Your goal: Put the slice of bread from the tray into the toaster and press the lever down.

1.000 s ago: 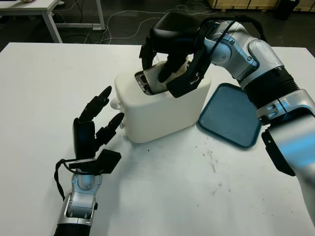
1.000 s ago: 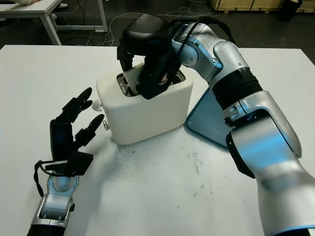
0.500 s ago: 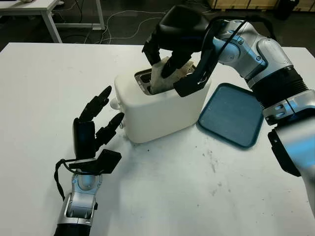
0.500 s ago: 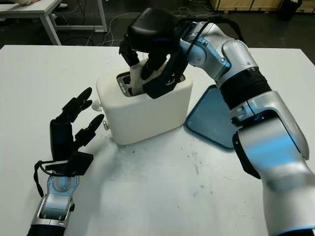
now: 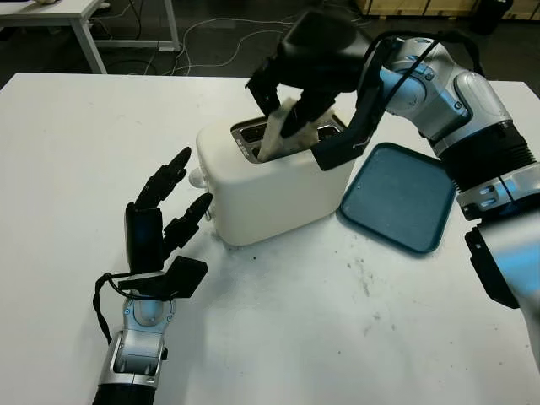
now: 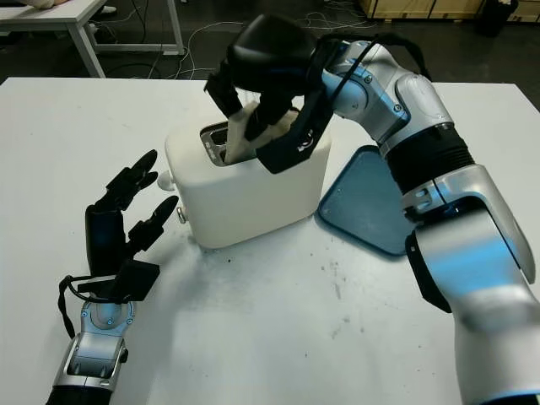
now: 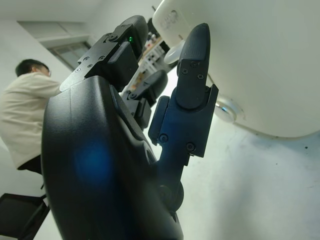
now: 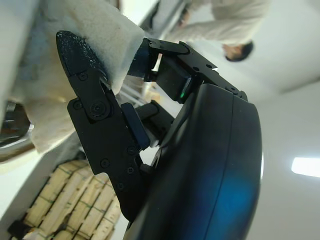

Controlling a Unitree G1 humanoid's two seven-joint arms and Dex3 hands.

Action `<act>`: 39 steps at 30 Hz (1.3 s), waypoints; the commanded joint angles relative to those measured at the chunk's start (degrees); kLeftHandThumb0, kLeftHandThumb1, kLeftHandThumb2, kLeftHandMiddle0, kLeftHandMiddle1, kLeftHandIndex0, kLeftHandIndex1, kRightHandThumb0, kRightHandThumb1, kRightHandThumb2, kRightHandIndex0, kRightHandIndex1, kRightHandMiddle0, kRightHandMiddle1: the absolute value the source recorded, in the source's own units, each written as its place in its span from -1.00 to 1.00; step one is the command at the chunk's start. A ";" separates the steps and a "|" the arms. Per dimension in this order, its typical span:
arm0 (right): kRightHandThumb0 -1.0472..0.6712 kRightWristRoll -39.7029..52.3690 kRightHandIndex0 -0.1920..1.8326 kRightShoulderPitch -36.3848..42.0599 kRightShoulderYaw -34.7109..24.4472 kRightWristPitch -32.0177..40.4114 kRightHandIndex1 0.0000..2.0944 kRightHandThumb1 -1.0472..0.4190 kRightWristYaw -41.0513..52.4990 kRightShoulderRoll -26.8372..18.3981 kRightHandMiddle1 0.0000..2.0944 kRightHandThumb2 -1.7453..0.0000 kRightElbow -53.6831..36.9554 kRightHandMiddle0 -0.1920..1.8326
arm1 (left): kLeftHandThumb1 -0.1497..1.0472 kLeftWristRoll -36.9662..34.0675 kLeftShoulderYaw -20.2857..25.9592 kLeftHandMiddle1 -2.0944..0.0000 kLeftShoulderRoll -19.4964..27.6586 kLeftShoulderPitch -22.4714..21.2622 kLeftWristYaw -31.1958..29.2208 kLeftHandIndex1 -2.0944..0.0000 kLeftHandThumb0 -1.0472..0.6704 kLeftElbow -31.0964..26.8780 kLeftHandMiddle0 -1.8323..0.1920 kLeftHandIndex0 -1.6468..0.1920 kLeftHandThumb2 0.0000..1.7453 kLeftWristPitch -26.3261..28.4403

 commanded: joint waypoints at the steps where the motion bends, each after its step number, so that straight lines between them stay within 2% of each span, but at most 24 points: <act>1: -0.43 0.83 0.25 1.45 0.30 -0.47 0.54 -0.71 1.62 -0.82 0.21 1.00 -1.07 0.13 | 0.79 -0.05 -0.05 0.39 -0.06 0.06 0.38 1.00 -0.30 0.15 0.39 0.15 -0.76 -0.49; 2: -0.43 0.41 0.24 1.74 0.52 -0.46 0.55 -0.71 2.04 -0.96 0.22 1.00 -1.30 0.12 | 0.79 -0.06 -0.05 0.39 -0.10 0.06 0.37 1.00 -0.31 0.13 0.39 0.15 -0.76 -0.38; 5: -0.44 -0.16 0.26 2.52 1.05 -0.66 0.46 -0.71 2.56 -1.12 0.05 0.99 -1.28 0.17 | 0.79 -0.12 -0.02 0.39 -0.13 0.03 0.47 1.00 -0.31 0.29 0.39 0.14 -0.76 -0.55; 12: -0.42 -0.28 0.24 3.15 1.93 -0.58 0.52 -0.69 3.93 -0.81 -0.03 1.00 -0.69 0.15 | 0.79 -0.41 -0.09 0.39 -0.29 -0.06 0.52 1.00 -0.31 0.42 0.39 0.14 -0.77 -0.77; 15: -0.42 -0.77 0.23 3.10 2.27 -0.31 0.48 -0.70 4.22 -0.79 -0.11 1.00 -1.06 0.16 | 0.79 0.14 -0.09 0.38 -0.22 -0.11 0.80 1.00 -0.31 0.35 0.39 0.14 -0.77 -0.56; 22: -0.41 -0.34 0.22 2.50 2.13 0.56 0.44 -0.69 4.65 -0.42 -0.14 1.00 -0.70 0.19 | 0.79 0.17 -0.36 0.38 -0.31 -0.04 0.58 1.00 -0.30 -0.29 0.40 0.14 -0.77 0.23; 25: -0.40 0.10 0.01 1.89 1.52 0.47 0.49 -0.67 3.82 -0.21 0.06 1.00 0.02 0.04 | 0.79 -0.27 -0.38 0.38 -0.38 -0.05 0.24 1.00 -0.30 -0.41 0.40 0.14 -0.77 0.44; 26: -0.39 0.32 -0.16 1.73 1.29 0.56 0.42 -0.66 3.75 -0.20 0.07 1.00 0.13 -0.06 | 0.79 -0.32 -0.40 0.38 -0.42 -0.04 0.21 1.00 -0.31 -0.45 0.40 0.14 -0.77 0.52; 27: -0.39 0.73 -0.23 1.38 0.92 0.91 0.37 -0.66 3.97 -0.16 0.06 1.00 0.27 -0.10 | 0.79 -0.28 -0.42 0.38 -0.40 -0.04 0.16 1.00 -0.31 -0.49 0.40 0.14 -0.77 0.64; 28: -0.38 1.01 -0.36 1.01 0.64 1.18 0.22 -0.65 4.28 -0.18 -0.08 1.00 0.35 -0.20 | 0.79 -0.20 -0.43 0.38 -0.36 -0.07 0.16 1.00 -0.31 -0.46 0.40 0.14 -0.77 0.64; 29: -0.38 1.11 -0.45 0.55 0.45 1.49 0.01 -0.65 4.68 -0.28 -0.34 1.00 0.28 -0.22 | 0.79 -0.13 -0.45 0.38 -0.31 -0.11 0.19 1.00 -0.31 -0.37 0.40 0.14 -0.76 0.49; 30: -0.38 0.91 -0.48 0.11 0.30 1.67 -0.12 -0.65 4.61 -0.38 -0.53 1.00 0.19 -0.21 | 0.79 -0.16 -0.44 0.38 -0.30 -0.17 0.22 1.00 -0.31 -0.25 0.40 0.14 -0.76 0.31; 32: -0.40 0.75 -0.56 -0.49 -0.10 1.50 -0.28 -0.64 3.83 -0.48 -0.79 1.00 0.25 -0.20 | 0.79 -0.25 -0.43 0.38 -0.39 -0.28 0.27 0.99 -0.31 -0.12 0.40 0.14 -0.77 0.25; 39: -0.38 0.30 -0.70 -1.99 -1.71 2.45 -0.34 -0.66 1.49 -1.30 -0.92 0.99 -0.95 -0.21 | 0.79 0.01 -0.47 0.38 -0.17 -0.49 0.24 1.00 -0.32 -0.11 0.39 0.14 -0.77 0.07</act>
